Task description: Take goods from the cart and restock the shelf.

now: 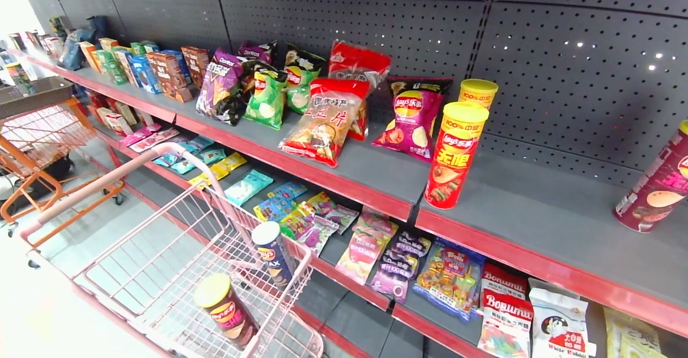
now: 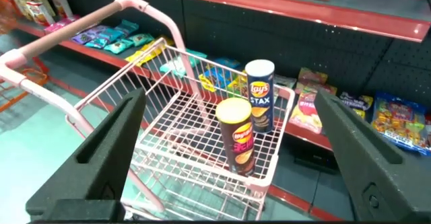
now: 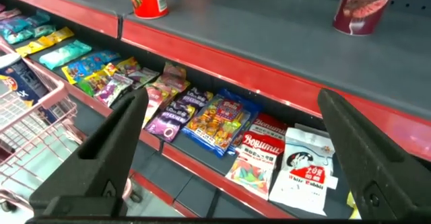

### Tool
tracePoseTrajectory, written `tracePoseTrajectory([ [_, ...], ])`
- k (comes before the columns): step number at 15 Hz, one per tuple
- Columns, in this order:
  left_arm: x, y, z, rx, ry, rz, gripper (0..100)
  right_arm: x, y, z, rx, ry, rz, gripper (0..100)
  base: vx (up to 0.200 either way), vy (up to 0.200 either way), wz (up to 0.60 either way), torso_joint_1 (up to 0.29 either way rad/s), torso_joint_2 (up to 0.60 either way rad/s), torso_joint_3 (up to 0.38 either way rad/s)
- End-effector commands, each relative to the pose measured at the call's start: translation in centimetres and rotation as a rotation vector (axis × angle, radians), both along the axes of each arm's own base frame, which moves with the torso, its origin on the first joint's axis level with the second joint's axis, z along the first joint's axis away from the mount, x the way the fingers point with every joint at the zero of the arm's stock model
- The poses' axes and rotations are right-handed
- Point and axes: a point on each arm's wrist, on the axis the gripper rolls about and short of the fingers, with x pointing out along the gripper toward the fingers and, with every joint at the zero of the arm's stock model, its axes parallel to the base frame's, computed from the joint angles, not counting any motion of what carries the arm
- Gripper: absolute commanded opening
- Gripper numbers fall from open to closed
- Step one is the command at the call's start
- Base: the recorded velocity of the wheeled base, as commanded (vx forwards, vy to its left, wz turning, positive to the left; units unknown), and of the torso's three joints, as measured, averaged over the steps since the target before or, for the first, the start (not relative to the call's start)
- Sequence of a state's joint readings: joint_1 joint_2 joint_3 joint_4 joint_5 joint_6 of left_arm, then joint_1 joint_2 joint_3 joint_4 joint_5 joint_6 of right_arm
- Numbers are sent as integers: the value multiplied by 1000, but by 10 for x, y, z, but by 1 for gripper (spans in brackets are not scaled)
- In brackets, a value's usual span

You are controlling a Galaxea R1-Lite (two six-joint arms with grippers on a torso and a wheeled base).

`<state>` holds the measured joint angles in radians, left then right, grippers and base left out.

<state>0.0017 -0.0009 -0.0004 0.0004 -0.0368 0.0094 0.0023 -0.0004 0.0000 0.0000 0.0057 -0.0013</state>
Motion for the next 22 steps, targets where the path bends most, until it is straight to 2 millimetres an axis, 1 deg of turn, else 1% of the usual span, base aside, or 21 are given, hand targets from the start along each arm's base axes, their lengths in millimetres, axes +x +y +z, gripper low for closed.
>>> tracePoseTrajectory([
  [1, 0, 0, 0, 0, 1, 0, 100, 0, 0, 0, 0, 0, 1, 100, 0, 0, 0, -144, 344, 188],
  [15, 0, 0, 0, 1, -1, 0, 100, 0, 0, 0, 1, 0, -2, 100, 0, 0, 0, -145, 357, 212],
  [22, 0, 0, 0, 3, 1, 0, 100, 0, 0, 0, 1, 0, 0, 100, 0, 0, 0, -175, 508, 325],
])
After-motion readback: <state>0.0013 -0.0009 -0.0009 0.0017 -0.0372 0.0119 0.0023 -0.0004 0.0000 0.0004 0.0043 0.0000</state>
